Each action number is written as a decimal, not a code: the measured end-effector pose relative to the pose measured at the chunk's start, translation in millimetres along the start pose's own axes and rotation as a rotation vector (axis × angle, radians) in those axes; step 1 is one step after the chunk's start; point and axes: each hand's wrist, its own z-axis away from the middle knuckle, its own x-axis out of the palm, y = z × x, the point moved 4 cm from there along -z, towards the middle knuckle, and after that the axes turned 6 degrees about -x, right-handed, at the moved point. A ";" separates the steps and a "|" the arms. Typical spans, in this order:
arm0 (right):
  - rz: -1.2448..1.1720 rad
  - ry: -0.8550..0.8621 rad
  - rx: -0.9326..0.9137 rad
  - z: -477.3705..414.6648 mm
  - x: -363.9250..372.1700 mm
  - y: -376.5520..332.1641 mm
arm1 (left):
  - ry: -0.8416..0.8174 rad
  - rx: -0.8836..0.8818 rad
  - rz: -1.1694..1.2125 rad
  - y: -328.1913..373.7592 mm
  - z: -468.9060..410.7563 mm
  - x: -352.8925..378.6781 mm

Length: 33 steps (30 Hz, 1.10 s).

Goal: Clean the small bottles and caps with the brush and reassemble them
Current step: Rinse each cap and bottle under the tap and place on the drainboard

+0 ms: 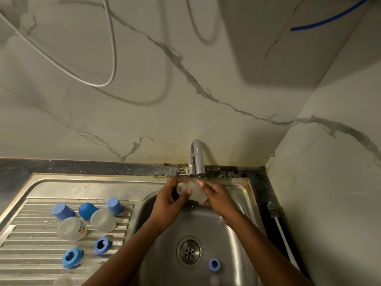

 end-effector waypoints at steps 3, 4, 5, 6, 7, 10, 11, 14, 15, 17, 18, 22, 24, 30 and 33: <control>0.183 0.010 -0.069 -0.8 -5.7 6.0 | 0.025 0.026 -0.107 3.6 -5.8 8.1; 0.197 -0.014 -0.077 0.2 -6.4 7.4 | 0.040 0.018 -0.134 4.0 -8.5 10.1; 0.224 -0.055 -0.088 0.9 -6.3 9.5 | 0.053 0.005 -0.144 3.5 -11.6 11.4; 0.268 -0.100 -0.098 2.9 -4.8 9.6 | 0.056 -0.010 -0.138 2.7 -14.5 13.0; 0.313 -0.133 -0.108 5.3 -2.9 9.6 | 0.054 -0.018 -0.132 2.8 -17.1 14.8; 0.409 -0.067 -0.185 6.8 -1.0 5.3 | 0.049 -0.012 -0.139 10.7 -20.3 22.7; 0.395 -0.036 -0.208 6.4 -2.3 3.1 | 0.043 -0.008 -0.131 14.7 -20.1 24.4; 0.332 -0.001 -0.209 3.6 -7.3 1.0 | 0.027 0.026 -0.180 20.5 -19.7 20.3; 0.346 -0.004 -0.207 3.4 -9.2 0.7 | 0.012 0.054 -0.232 19.9 -19.8 17.7; 0.384 -0.004 -0.210 4.1 -11.5 -3.3 | -0.034 0.136 -0.399 18.6 -19.9 12.1; 0.411 -0.005 -0.212 2.6 -12.5 -2.4 | -0.055 0.175 -0.518 17.4 -20.0 9.7; 0.647 0.027 -0.288 2.3 -14.3 -12.7 | -0.064 0.246 -0.948 15.1 -23.4 0.5; 0.706 0.058 -0.314 0.7 -16.5 -16.6 | -0.051 0.233 -0.914 19.9 -20.9 3.6; 0.738 0.076 -0.383 4.1 -12.9 -19.6 | -0.204 -0.241 0.109 30.9 -12.4 28.7; 0.745 0.047 -0.362 4.2 -10.0 -17.1 | -0.320 -0.435 0.569 40.8 -7.0 34.7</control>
